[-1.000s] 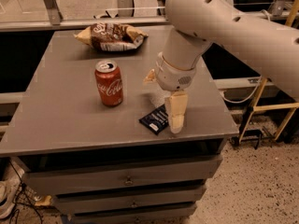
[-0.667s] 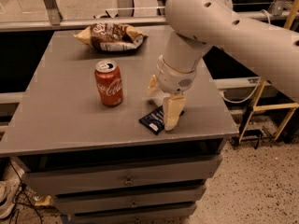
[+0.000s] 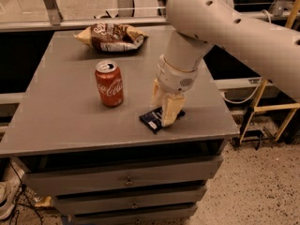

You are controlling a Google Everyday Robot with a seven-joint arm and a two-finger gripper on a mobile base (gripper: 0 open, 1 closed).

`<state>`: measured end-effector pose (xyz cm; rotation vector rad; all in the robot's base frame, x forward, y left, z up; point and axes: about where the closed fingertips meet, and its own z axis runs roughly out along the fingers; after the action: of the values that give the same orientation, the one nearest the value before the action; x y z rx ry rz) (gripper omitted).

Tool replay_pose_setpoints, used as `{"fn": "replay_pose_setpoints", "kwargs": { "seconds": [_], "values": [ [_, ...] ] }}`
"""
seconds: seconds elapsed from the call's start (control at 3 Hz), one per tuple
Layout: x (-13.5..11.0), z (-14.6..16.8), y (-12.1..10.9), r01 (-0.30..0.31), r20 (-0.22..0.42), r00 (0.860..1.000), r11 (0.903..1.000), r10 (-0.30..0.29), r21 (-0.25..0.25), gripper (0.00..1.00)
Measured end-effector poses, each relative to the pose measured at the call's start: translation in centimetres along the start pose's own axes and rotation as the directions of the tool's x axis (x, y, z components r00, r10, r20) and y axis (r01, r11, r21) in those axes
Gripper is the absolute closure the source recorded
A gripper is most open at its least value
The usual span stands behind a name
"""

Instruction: Pick rxbar blueberry

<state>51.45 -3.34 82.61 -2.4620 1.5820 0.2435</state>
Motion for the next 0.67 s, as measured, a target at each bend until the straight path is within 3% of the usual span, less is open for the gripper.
{"fn": "replay_pose_setpoints", "kwargs": {
  "seconds": [0.33,0.67],
  "values": [
    [0.0,-0.1,0.0,0.0,0.0,1.0,1.0,0.0,0.0,0.95],
    [1.0,-3.6,-1.5,-0.011,0.027,1.0,0.9962,0.008,0.086,1.0]
  ]
}}
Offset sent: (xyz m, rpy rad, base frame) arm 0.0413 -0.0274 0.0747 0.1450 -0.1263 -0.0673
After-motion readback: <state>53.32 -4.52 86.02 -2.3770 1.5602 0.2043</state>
